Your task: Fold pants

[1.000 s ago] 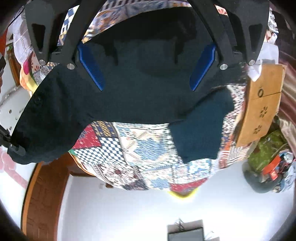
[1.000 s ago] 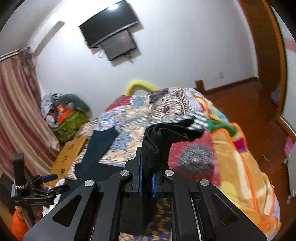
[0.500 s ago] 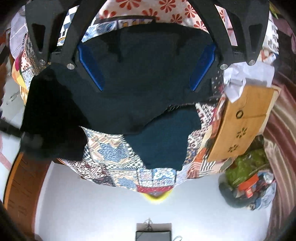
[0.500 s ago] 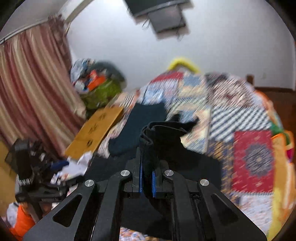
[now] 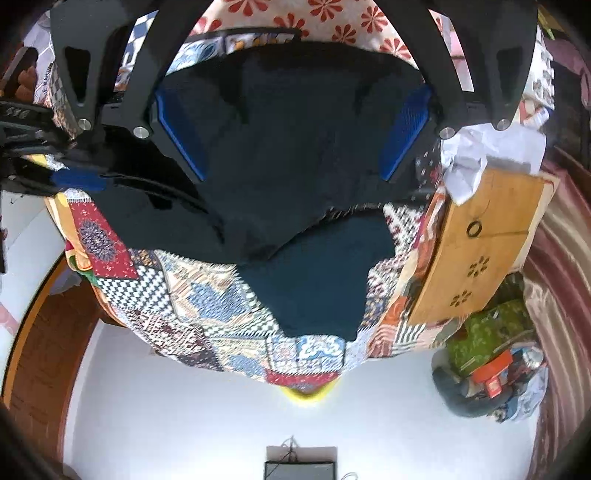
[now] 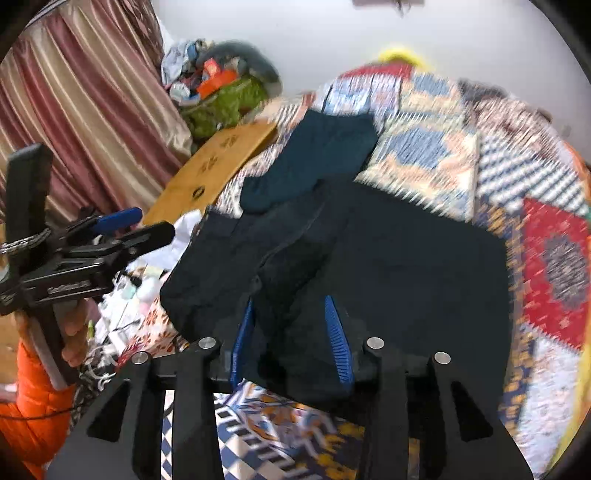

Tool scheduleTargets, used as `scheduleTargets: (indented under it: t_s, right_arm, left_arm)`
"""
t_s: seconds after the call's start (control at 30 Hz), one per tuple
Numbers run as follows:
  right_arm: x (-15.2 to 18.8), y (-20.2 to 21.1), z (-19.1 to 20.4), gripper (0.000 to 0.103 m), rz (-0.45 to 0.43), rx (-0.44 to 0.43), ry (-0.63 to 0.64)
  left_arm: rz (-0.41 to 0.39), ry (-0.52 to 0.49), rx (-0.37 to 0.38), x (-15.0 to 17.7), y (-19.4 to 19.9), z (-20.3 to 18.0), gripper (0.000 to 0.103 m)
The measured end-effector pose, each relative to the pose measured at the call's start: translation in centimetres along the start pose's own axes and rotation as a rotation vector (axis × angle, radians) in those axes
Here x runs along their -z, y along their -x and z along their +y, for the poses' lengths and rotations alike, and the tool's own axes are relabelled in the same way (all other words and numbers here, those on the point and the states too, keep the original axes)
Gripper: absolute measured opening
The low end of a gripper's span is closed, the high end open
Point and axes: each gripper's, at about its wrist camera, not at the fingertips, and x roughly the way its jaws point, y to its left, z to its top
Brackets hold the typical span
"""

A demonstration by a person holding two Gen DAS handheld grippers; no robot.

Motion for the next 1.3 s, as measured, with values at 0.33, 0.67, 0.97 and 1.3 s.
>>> scheduleTargets:
  t_s: [0.33, 0.67, 0.97, 1.3]
  right_arm:
    - [-2.4, 6.5, -5.5, 0.05, -0.195, 0.211, 0.013]
    - [-0.2, -0.7, -12.6, 0.05, 0.044, 0.2, -0.097]
    - [2.3, -1.8, -12.2, 0.05, 0.094, 0.212, -0.043]
    - [4.6, 0.2, -11.9, 0.05, 0.095, 0.251, -0.073]
  left_arm:
    - [0.016, -0.115, 0.088, -5.0, -3.2, -7.0, 0.1]
    - [0.195, -0.312, 0.088, -4.8, -12.1, -13.7, 0.1]
    - [0.269, -0.283, 0.114, -2.2, -13.8, -12.6, 0.1]
    - [0.225, -0.233, 0.095, 0.5, -10.5, -10.4, 0.101]
